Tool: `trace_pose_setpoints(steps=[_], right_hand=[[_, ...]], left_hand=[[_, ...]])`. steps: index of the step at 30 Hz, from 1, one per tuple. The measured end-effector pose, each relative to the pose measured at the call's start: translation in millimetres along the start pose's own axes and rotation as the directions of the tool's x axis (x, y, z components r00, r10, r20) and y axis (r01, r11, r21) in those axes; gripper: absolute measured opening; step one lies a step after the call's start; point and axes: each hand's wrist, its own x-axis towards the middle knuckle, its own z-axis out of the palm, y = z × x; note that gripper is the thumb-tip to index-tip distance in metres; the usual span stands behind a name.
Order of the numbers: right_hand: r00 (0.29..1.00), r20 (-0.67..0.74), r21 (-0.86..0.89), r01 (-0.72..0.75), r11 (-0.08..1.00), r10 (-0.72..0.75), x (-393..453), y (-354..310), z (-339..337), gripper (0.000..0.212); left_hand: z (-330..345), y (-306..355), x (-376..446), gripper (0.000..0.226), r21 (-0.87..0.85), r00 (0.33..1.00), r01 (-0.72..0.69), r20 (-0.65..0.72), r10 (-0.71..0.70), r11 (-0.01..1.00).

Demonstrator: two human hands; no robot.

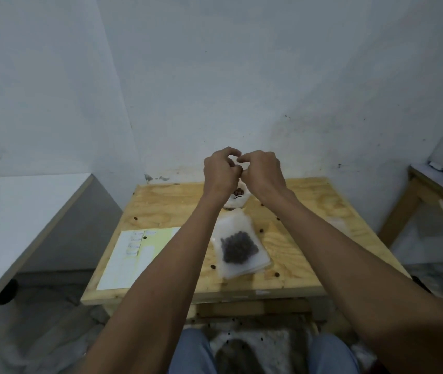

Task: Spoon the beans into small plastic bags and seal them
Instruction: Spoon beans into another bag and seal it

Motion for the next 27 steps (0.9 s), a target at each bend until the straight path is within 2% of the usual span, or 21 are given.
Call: trace_pose_setpoints(steps=[3, 6, 9, 11, 13, 15, 17, 20, 22, 24, 27], right_hand=[[0.998, -0.066, -0.012, -0.014, 1.0, 0.014, -0.6, 4.8, -1.2, 0.045], [0.994, -0.102, -0.002, -0.024, 1.0, 0.024, -0.7, 5.2, -1.4, 0.048], [0.993, -0.113, 0.07, -0.007, 0.997, 0.015, 4.0, 6.9, -3.2, 0.048], [0.993, -0.114, 0.144, 0.026, 0.989, -0.009, 8.2, 9.6, -9.3, 0.047], [0.995, -0.103, 0.252, 0.038, 0.967, -0.012, 11.5, 11.1, -19.3, 0.045], [0.997, -0.075, 0.368, 0.046, 0.929, -0.02, 15.0, 8.6, -29.1, 0.044], [0.999, -0.021, 0.484, 0.037, 0.874, -0.03, 18.7, 3.4, -32.9, 0.044], [0.999, 0.051, 0.626, -0.019, 0.779, -0.017, 20.6, 0.1, -29.7, 0.041], [0.995, 0.093, 0.708, -0.095, 0.7, 0.04, 19.5, 2.4, -26.0, 0.035], [0.976, 0.181, 0.778, -0.218, 0.59, 0.122, 16.8, 8.2, -20.1, 0.027], [0.88, 0.35, 0.813, -0.455, 0.362, 0.321, 13.4, 25.7, 0.9, 0.023]], left_hand=[[-0.2, -2.2, -3.2, 0.038, 0.129, 0.998, -0.055, 0.02, 0.053, 0.99], [-5.3, 0.0, -1.6, 0.036, 0.188, 0.997, -0.073, 0.017, 0.071, 0.979], [-12.9, 3.3, 1.8, 0.024, 0.23, 0.992, -0.126, 0.031, 0.122, 0.965], [-20.9, 0.3, 2.8, 0.024, 0.213, 0.981, -0.194, 0.042, 0.19, 0.958], [-29.5, -8.1, 4.7, 0.036, 0.138, 0.954, -0.288, 0.126, 0.272, 0.948], [-35.9, -14.7, 7.8, 0.06, 0.134, 0.912, -0.376, 0.23, 0.34, 0.917], [-38.0, -12.9, 7.9, 0.076, 0.131, 0.88, -0.455, 0.219, 0.422, 0.881], [-34.8, -7.2, 9.1, 0.079, 0.107, 0.859, -0.511, 0.063, 0.507, 0.853], [-35.9, -9.4, 10.2, 0.092, 0.099, 0.886, -0.464, 0.047, 0.462, 0.88], [-36.8, -16.8, 10.5, 0.108, 0.099, 0.929, -0.366, 0.096, 0.357, 0.925], [-34.8, -35.1, 11.9, 0.111, 0.17, 0.968, -0.242, 0.107, 0.226, 0.955]])
